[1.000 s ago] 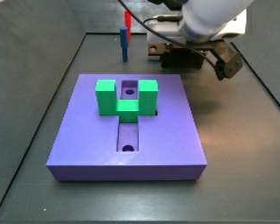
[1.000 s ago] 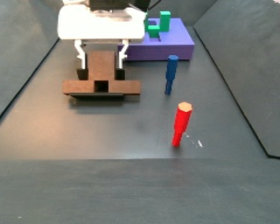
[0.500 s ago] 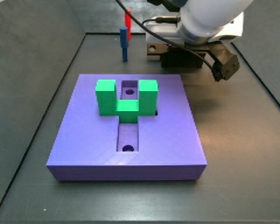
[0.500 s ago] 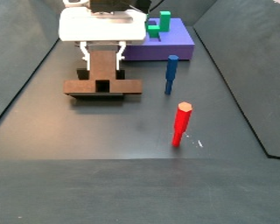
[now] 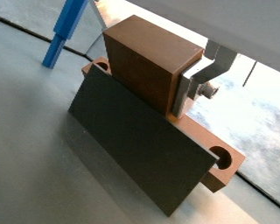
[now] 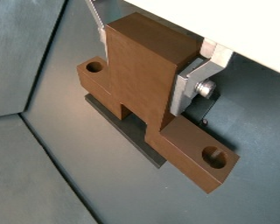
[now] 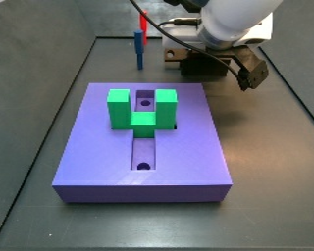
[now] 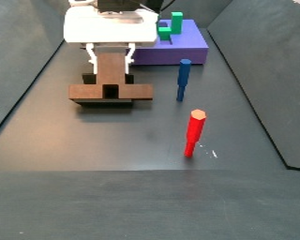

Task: Pick up the brown object. Move up. Place the brown object on the fixture. Regrasp the brown object. Move to above the board. Insert the brown object.
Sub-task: Regrasp the brown object, then move to above the board.

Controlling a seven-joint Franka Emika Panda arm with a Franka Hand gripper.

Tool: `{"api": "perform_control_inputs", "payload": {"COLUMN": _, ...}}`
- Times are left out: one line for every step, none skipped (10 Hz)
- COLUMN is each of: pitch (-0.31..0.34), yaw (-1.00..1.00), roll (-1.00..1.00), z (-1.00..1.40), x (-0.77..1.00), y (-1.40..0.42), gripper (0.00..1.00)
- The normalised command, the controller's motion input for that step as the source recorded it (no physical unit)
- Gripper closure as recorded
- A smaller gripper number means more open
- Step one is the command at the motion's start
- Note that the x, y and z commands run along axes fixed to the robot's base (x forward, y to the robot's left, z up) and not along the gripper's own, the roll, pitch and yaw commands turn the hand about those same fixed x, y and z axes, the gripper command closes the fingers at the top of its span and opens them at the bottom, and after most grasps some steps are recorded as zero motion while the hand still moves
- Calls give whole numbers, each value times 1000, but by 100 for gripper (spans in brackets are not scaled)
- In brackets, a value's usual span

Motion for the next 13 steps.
{"api": "perform_control_inputs", "payload": {"pitch": 0, "yaw": 0, "roll": 0, "z": 0, "x": 0, "y": 0, "gripper": 100}}
{"api": "perform_control_inputs", "payload": {"pitch": 0, "yaw": 0, "roll": 0, "z": 0, "x": 0, "y": 0, "gripper": 100}}
{"api": "perform_control_inputs", "payload": {"pitch": 0, "yaw": 0, "roll": 0, "z": 0, "x": 0, "y": 0, "gripper": 100}}
{"api": "perform_control_inputs", "payload": {"pitch": 0, "yaw": 0, "roll": 0, "z": 0, "x": 0, "y": 0, "gripper": 100}}
{"api": "perform_control_inputs", "payload": {"pitch": 0, "yaw": 0, "roll": 0, "z": 0, "x": 0, "y": 0, "gripper": 100}}
{"api": "perform_control_inputs", "payload": {"pitch": 0, "yaw": 0, "roll": 0, "z": 0, "x": 0, "y": 0, "gripper": 100}}
{"api": "perform_control_inputs", "payload": {"pitch": 0, "yaw": 0, "roll": 0, "z": 0, "x": 0, "y": 0, "gripper": 100}}
{"api": "perform_control_inputs", "payload": {"pitch": 0, "yaw": 0, "roll": 0, "z": 1400, "x": 0, "y": 0, "gripper": 100}}
{"api": "perform_control_inputs", "payload": {"pitch": 23, "yaw": 12, "roll": -49, "z": 1400, "x": -26, "y": 3, "gripper": 100}}
{"api": "perform_control_inputs", "payload": {"pitch": 12, "yaw": 7, "roll": -96, "z": 1400, "x": -38, "y": 12, "gripper": 100}}
{"api": "perform_control_inputs", "payload": {"pitch": -5, "yaw": 14, "roll": -64, "z": 1400, "x": -44, "y": 22, "gripper": 100}}
{"api": "perform_control_inputs", "payload": {"pitch": 14, "yaw": 10, "roll": -31, "z": 1400, "x": -39, "y": 12, "gripper": 100}}
{"api": "perform_control_inputs", "payload": {"pitch": 12, "yaw": 7, "roll": -4, "z": 1400, "x": -41, "y": 8, "gripper": 100}}
